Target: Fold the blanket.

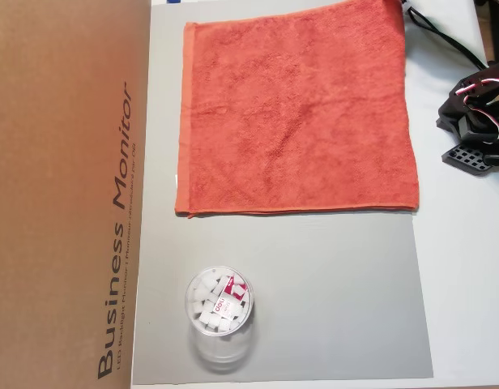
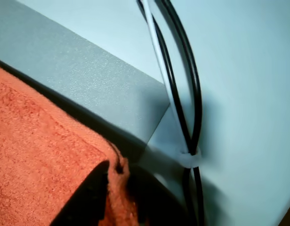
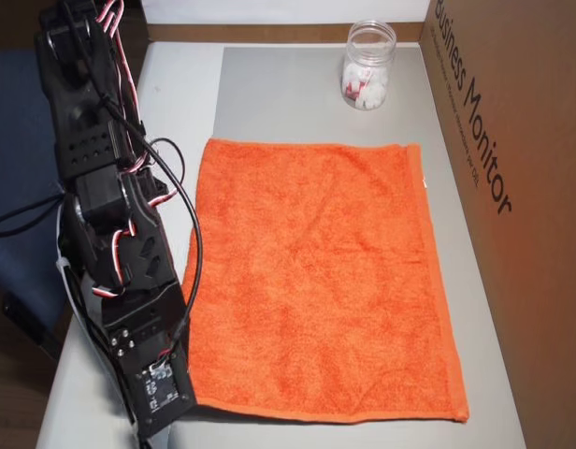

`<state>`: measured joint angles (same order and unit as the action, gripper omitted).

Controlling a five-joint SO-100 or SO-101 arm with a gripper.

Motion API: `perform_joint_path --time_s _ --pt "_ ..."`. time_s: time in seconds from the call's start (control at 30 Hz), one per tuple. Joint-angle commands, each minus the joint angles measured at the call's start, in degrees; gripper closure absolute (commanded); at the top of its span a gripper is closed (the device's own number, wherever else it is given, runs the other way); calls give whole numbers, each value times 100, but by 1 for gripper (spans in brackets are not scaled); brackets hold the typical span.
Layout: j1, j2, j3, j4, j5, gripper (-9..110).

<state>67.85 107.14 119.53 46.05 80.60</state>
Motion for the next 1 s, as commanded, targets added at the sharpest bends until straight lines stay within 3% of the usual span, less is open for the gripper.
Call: perform_joint_path --time_s 0.0,0.97 --pt "18 378 -149 -62 44 102" --pt "-2549 1090 -1424 -132 1960 102"
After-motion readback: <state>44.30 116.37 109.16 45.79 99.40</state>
